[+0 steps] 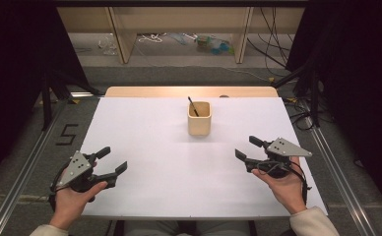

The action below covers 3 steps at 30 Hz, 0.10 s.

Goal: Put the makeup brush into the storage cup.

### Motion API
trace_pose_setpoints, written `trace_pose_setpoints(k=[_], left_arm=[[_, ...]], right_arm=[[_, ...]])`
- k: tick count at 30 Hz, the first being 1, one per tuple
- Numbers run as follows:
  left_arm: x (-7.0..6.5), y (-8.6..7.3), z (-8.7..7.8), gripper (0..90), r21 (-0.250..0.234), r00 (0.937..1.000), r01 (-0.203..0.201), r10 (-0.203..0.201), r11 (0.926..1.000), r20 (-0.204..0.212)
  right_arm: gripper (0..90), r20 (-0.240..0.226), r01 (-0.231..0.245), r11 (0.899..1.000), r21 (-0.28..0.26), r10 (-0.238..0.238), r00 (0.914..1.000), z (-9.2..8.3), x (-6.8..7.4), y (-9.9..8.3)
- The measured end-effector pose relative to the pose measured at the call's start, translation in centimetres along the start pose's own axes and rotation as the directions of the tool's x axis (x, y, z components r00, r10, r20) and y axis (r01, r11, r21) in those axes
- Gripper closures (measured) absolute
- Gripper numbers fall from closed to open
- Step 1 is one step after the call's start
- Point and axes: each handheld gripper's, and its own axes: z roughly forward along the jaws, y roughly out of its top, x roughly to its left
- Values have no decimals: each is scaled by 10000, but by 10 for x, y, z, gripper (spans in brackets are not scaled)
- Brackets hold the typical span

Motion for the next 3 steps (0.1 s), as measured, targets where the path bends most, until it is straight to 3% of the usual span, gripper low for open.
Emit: trace_pose_setpoints(k=[3], left_arm=[[0, 0, 0, 204, 35, 10000, 0, 0, 10000, -2]], right_arm=[[291, 13, -11, 10000, 59, 11, 10000, -1, -1, 0]])
